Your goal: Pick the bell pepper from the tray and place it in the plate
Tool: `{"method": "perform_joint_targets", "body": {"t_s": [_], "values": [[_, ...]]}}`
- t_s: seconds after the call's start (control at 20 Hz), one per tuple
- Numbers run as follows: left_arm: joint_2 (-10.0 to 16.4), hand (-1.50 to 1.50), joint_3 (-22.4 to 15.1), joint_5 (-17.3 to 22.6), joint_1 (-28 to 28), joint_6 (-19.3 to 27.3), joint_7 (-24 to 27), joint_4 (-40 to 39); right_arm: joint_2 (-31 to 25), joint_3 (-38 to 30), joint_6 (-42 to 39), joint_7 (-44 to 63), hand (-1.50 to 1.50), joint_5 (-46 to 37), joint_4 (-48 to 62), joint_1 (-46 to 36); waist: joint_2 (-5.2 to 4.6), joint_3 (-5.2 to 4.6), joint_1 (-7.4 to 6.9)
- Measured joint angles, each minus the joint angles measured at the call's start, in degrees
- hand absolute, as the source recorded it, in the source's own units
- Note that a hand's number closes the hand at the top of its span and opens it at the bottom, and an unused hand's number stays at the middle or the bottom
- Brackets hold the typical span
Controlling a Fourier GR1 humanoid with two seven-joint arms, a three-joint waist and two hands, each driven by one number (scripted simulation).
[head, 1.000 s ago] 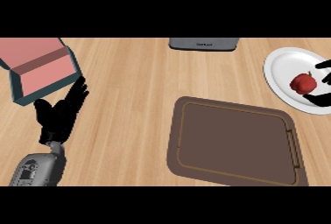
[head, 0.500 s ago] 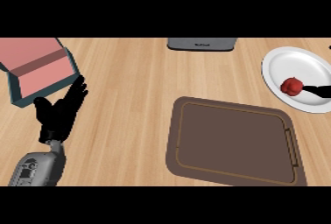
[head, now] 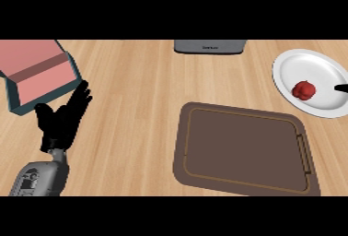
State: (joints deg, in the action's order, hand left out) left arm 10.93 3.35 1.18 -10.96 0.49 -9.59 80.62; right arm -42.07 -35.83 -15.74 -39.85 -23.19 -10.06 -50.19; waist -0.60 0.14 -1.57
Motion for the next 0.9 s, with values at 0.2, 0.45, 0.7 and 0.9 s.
{"method": "perform_joint_targets", "body": {"t_s": [0.2,0.45,0.7,0.9], "values": [[0.02,0.0,0.09,-0.2,0.01,-0.11,0.35,-0.28,-1.79,-1.09,-6.48,1.07,-1.5,1.79,1.44,1.09,-0.2,0.04,-0.29],[-0.29,0.0,0.06,-0.31,0.44,-0.13,0.71,0.1,-3.16,-1.47,-8.24,-0.38,-1.5,2.74,0.73,4.0,-0.42,0.12,-0.66],[-0.15,0.0,0.22,-0.39,-0.08,-0.51,1.1,-0.59,-5.25,-1.92,-8.89,-0.85,-1.5,3.52,0.34,6.33,-0.62,0.19,-0.9],[-0.3,0.0,0.28,-0.42,-1.03,-0.31,0.36,-0.64,-5.85,-2.16,-8.44,-1.52,-1.5,3.98,0.05,7.62,-0.67,0.23,-1.0]]}}
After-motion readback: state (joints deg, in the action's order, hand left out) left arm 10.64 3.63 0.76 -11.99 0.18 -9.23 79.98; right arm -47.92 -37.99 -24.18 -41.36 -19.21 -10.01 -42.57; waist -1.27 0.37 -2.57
